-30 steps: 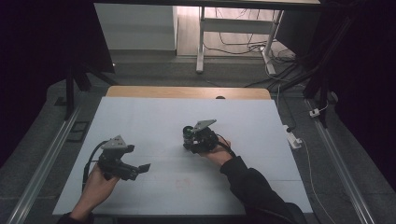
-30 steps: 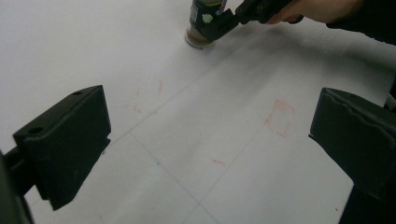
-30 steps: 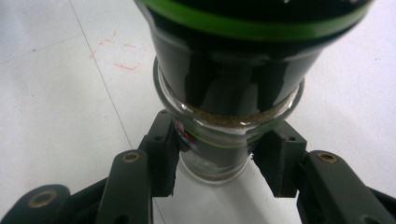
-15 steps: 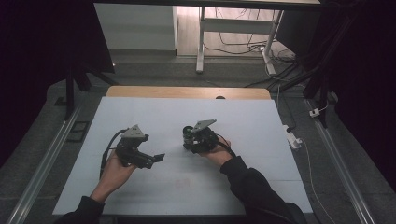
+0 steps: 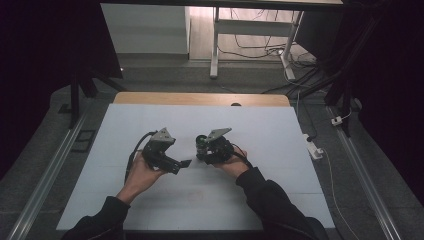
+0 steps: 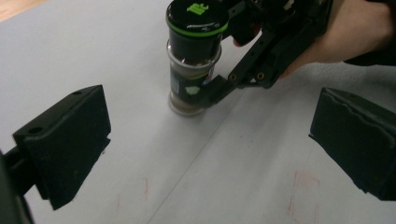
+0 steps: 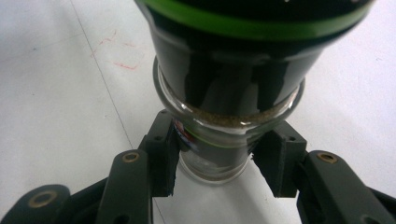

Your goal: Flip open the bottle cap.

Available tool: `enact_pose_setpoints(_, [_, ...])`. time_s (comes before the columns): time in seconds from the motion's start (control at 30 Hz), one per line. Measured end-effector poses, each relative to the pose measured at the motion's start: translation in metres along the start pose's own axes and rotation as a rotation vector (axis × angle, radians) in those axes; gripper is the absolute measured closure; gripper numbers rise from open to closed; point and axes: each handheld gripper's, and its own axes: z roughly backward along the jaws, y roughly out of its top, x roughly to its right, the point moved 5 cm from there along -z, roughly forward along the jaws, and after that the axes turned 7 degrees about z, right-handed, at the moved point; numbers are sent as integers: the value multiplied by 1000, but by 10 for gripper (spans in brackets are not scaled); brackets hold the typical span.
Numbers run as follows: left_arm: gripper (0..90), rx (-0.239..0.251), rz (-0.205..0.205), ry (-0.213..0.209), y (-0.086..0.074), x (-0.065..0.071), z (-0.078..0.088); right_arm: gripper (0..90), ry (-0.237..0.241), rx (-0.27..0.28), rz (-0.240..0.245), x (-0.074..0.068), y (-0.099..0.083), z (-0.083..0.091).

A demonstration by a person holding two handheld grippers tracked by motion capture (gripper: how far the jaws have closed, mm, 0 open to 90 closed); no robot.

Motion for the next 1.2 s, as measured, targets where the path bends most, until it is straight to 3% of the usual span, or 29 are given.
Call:
enact_pose_setpoints(0.47, [1,-38,-23,-4,12,-1,-29,528,1,1,-2,0,0,0])
enact_pose_setpoints(0.57, [43,-33,-27,-2,14,-2,-31,528,0,1,-2,0,0,0])
enact_pose_setpoints(0.77, [330,-31,-61,4,14,-2,-29,527,1,1,-2,0,0,0])
enact_pose_setpoints(0.9, [513,-40,-62,12,14,-2,-29,528,1,1,-1,0,0,0])
enact_pose_setpoints(1.13, [851,-50,-69,-37,15,6,-31,528,1,1,-1,0,0,0])
enact_pose_setpoints(1.2, [886,-54,-67,-49,16,8,-33,528,1,1,-1,0,0,0])
